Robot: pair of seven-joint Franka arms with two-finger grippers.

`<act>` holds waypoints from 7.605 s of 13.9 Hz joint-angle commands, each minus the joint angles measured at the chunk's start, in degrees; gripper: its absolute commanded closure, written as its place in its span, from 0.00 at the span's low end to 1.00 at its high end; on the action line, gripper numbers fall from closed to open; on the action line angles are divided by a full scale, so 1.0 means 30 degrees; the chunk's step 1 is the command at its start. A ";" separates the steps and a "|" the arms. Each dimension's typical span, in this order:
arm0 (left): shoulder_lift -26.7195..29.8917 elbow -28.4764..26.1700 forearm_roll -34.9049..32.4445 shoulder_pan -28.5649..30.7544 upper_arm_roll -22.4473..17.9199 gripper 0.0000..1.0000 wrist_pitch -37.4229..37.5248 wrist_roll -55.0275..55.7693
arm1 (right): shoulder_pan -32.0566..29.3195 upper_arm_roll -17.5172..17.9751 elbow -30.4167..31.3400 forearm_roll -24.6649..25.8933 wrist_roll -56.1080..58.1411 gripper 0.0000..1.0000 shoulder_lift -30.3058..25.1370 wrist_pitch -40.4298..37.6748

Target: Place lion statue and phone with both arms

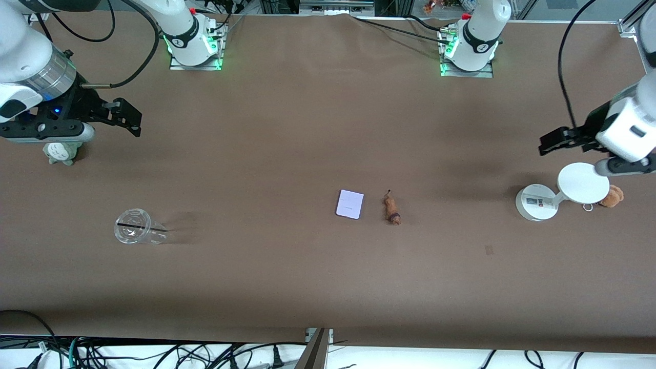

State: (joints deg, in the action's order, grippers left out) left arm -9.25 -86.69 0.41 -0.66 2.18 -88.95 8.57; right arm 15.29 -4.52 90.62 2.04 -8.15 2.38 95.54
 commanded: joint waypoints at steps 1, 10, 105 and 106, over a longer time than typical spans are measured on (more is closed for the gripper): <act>-0.0316 0.0217 0.0186 -0.0392 -0.0054 0.00 -0.0114 -0.0133 | 0.0000 0.0041 -0.0147 -0.0298 0.0227 0.00 0.0291 0.0584; -0.3914 0.0217 0.0886 -0.4520 -0.0054 0.00 -0.4737 0.3759 | -0.0205 -0.0134 -0.0148 -0.1558 0.0198 0.00 0.0702 0.0439; -0.2192 0.3938 -0.1543 0.1861 0.1441 0.00 0.0265 -0.1684 | 1.2071 -0.0515 -0.9376 0.1518 -2.1365 0.07 2.0682 1.5907; -0.1988 0.3966 -0.1543 0.1891 0.1440 0.00 0.0324 -0.1684 | 1.2071 -0.0602 -0.9376 0.1547 -2.1248 0.15 2.0624 1.5878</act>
State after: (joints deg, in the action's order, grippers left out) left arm -14.65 -77.09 -4.27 4.64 6.54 -89.87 3.20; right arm 51.00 -5.36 64.49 5.50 -71.13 62.73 142.56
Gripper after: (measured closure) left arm 0.000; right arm 0.040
